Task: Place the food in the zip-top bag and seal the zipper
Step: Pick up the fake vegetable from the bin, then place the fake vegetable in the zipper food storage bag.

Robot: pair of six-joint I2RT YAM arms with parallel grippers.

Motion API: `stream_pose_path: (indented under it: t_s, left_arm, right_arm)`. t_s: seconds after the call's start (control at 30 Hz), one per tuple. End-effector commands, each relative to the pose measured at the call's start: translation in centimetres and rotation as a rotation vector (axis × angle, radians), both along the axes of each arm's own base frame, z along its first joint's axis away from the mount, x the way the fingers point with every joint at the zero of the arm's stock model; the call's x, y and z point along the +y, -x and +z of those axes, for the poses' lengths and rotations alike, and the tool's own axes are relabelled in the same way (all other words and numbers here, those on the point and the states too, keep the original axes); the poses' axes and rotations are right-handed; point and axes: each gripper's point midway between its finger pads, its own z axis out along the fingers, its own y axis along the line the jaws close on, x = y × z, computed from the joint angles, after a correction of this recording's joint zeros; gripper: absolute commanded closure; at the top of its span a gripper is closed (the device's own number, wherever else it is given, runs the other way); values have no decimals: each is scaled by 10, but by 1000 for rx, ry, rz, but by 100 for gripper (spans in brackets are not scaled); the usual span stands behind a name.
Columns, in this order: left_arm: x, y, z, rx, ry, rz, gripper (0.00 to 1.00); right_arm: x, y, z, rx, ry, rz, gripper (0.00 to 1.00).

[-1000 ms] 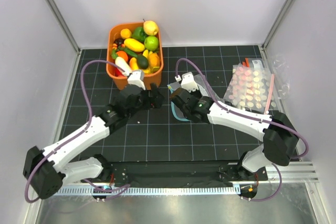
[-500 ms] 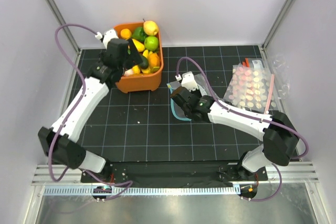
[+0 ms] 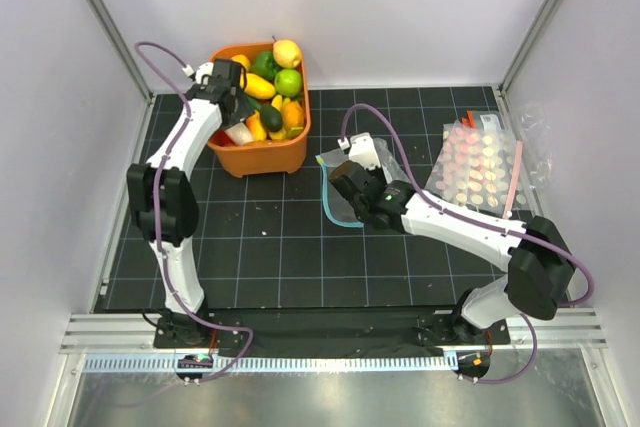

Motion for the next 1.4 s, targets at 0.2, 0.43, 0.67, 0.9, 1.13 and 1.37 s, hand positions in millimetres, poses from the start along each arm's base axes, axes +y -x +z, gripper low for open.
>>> stream_pose_path:
  t_s: [0.2,0.43,0.67,0.9,1.13,1.37]
  left_arm:
    - [-24,-24,-22,-1,73,-60,33]
    - [-30,-1,15,-197,149,-43,69]
    - [-55,49,82,-435,233,-123,77]
    - [-78,93,129,-609,245,-226,76]
    - [-125,152,142,-733,301,-418,75]
    - [-143,200,145,-847,387,-591,77]
  right_arm:
    - [5,-4,11,-33,-75,-9,94]
    - [7,-4,14,-32,-113,3,94]
    - [15,-1,14,5,-205,52,94]
    - [26,3,14,44,-277,113,94]
    - [57,23,23,123,-419,278,93]
    - [75,36,33,197,-537,358,91]
